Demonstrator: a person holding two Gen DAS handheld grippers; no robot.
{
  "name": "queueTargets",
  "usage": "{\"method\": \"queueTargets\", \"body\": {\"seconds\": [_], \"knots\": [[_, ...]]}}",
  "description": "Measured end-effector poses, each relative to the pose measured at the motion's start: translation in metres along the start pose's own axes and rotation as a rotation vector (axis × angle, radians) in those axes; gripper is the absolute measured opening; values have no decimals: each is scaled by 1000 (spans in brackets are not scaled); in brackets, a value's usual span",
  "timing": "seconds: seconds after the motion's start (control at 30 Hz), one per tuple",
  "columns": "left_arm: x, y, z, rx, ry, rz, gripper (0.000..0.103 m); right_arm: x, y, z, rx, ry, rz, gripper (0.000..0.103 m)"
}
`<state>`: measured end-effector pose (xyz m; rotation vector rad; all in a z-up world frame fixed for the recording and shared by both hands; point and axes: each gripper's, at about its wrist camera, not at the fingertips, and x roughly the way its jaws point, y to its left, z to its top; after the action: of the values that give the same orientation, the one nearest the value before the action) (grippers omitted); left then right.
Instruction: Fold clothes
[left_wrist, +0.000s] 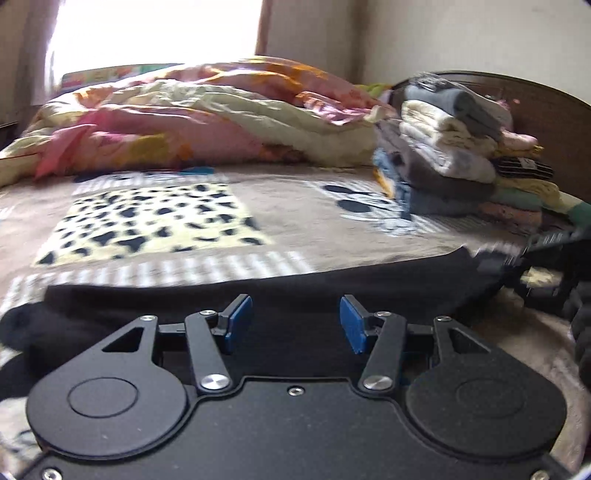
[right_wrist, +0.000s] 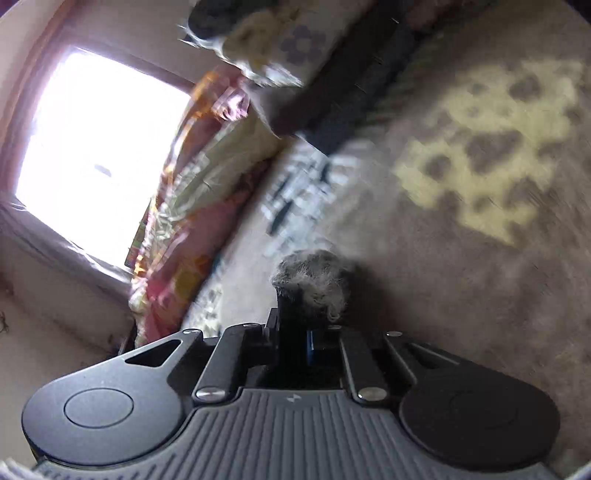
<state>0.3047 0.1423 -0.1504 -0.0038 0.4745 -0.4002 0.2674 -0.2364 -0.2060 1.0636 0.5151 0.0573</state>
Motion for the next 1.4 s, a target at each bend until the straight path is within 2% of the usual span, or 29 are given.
{"method": "queueTargets", "body": {"seconds": [0.03,0.07,0.17,0.23,0.33,0.4,0.47,0.53,0.6,0.67,0.9,1.1,1.27,1.4], "knots": [[6,-5,1,5,7,3,52,1,-7,-5,31,15,-22,19],[12,-10,3,10,12,4,52,-1,-12,-10,51,13,-34,18],[27,-22,9,14,15,-12,52,-9,-17,-15,65,-35,-15,22],[35,-29,11,26,17,-20,52,-4,-16,-13,70,-61,-12,29],[55,-39,9,59,85,-11,52,7,-15,-7,49,-89,11,36],[71,-44,1,101,150,5,54,15,-12,-7,7,-88,10,35],[73,-46,5,106,167,13,55,20,-8,-8,-27,-72,6,32],[73,-46,6,108,173,11,56,23,-7,-8,-44,-54,10,17],[73,-45,5,109,174,9,57,19,-6,-6,-44,-63,32,16],[71,-46,4,116,168,10,57,12,4,-6,-102,-72,52,15],[51,-33,3,83,149,-3,57,0,70,-7,-320,-91,135,15],[24,4,3,-81,101,-46,57,0,137,-26,-541,-91,191,15],[-16,63,11,-311,-49,-62,57,16,185,-54,-665,-54,216,15],[-49,115,7,-490,-158,-50,57,42,223,-91,-770,-9,233,15]]}}
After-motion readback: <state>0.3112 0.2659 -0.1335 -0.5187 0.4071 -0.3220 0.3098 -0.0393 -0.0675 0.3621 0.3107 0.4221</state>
